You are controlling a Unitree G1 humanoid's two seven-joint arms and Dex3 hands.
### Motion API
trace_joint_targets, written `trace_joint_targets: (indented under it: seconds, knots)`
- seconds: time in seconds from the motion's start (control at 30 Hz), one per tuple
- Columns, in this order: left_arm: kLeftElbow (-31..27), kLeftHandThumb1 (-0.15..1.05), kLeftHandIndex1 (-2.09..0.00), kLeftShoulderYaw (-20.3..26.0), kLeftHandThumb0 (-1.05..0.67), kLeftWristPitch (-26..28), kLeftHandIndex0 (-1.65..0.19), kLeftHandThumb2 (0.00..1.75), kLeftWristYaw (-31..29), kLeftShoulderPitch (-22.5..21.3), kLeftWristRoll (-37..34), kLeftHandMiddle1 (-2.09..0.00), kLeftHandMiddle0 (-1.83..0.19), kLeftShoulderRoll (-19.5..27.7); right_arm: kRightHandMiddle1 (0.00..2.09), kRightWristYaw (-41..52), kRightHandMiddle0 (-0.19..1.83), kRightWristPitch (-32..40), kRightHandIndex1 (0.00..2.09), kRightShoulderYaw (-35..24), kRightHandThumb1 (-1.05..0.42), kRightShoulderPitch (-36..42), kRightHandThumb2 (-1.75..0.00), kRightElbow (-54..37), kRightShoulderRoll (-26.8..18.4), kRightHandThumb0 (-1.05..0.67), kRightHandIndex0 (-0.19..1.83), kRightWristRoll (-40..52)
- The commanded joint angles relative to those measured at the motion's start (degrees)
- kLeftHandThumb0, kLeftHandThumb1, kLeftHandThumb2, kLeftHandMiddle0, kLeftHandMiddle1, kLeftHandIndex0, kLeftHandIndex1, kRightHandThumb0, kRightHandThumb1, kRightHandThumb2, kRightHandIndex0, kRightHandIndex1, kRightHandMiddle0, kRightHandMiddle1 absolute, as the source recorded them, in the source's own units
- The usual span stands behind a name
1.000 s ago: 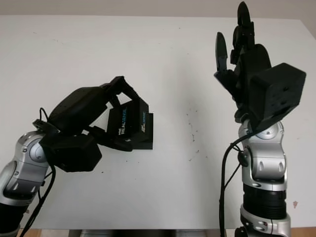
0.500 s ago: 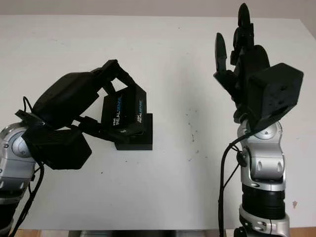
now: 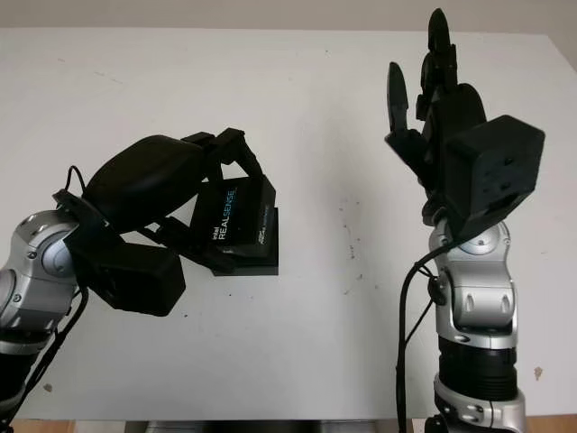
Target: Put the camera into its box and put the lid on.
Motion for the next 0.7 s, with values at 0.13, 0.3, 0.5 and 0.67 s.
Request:
trace_joint_targets:
  seconds: [0.13, 0.3, 0.5, 0.67]
  knots:
    - [0.11, 1.05, -2.09, -1.71, -0.3, 1.64, -0.22, 0.26, -2.83, 0.38, 0.79, -2.09, -0.79, -0.48, 0.09, -0.47, -0.18, 0.85, 0.05, -0.1, -1.05, 0.97, -0.62, -2.75, 0.95, -0.66, -0.16, 0.2]
    - [-0.34, 1.05, -2.09, -1.6, -0.29, 3.87, -0.26, 0.27, -4.79, 0.4, -0.05, -2.09, -0.81, -0.93, 0.06, -0.43, -0.19, 1.02, 0.04, 0.13, -1.05, 1.27, -0.62, -3.09, 1.01, -0.65, -0.17, -0.23]
    - [-1.11, 1.05, -2.09, -1.64, -0.3, 7.95, -0.32, 0.28, -6.49, 0.39, -0.5, -2.09, -0.83, -1.73, 0.05, -0.59, -0.18, 2.2, 0.04, 0.22, -1.05, 1.33, -0.64, -3.68, 1.43, -0.66, -0.17, -0.27]
    - [-2.32, 1.05, -2.09, -1.98, -0.3, 11.59, -0.31, 0.28, -7.54, 0.06, 0.35, -2.09, -0.8, -2.2, 0.05, -0.57, -0.18, 2.27, 0.04, 0.77, -1.05, 1.55, -0.66, -3.68, 1.18, -0.64, -0.18, -1.12]
